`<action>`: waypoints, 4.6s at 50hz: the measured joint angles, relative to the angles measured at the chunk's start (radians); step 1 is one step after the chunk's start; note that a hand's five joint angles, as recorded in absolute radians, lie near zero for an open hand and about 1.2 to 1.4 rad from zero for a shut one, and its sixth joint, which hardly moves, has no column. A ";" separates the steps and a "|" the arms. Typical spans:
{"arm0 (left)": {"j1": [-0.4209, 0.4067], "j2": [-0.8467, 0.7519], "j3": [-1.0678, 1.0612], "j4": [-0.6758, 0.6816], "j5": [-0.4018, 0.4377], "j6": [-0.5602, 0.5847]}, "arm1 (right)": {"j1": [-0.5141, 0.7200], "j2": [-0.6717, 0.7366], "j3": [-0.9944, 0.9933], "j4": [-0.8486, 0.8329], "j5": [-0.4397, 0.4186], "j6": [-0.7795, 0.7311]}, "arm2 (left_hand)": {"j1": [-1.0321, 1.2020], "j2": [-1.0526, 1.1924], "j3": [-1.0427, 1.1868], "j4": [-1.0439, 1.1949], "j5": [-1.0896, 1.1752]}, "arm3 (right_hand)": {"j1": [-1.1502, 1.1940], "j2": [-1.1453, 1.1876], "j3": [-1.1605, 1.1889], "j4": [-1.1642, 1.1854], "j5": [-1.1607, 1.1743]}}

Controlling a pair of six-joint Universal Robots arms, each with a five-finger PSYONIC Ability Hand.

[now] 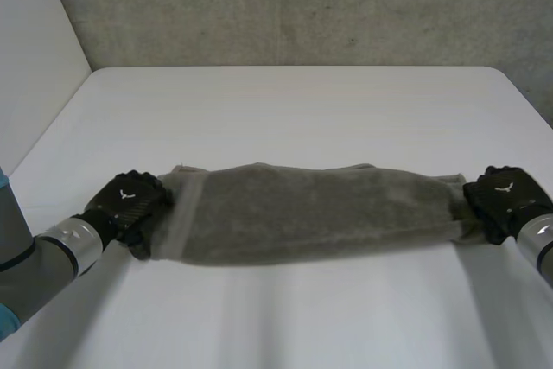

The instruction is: Fold the towel.

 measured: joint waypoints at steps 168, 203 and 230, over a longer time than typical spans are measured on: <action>0.007 0.210 -0.029 0.002 0.013 -0.191 | 0.894 0.497 -0.837 0.157 0.064 -0.015 | -0.108 -0.130 0.000 0.000 -0.191 | -0.185 -0.130 0.000 0.000 -0.185; -0.234 0.220 0.075 0.004 0.003 -0.393 | 0.381 -0.090 -0.008 0.052 -0.007 0.282 | -0.114 -0.143 0.000 0.000 -0.200 | -1.009 -0.952 0.000 0.000 -0.996; -0.281 0.178 0.068 0.028 -0.025 -0.391 | 0.321 0.053 0.104 -0.150 -0.054 0.307 | -0.114 -0.143 0.000 0.000 -0.200 | -0.036 0.055 0.000 0.000 0.012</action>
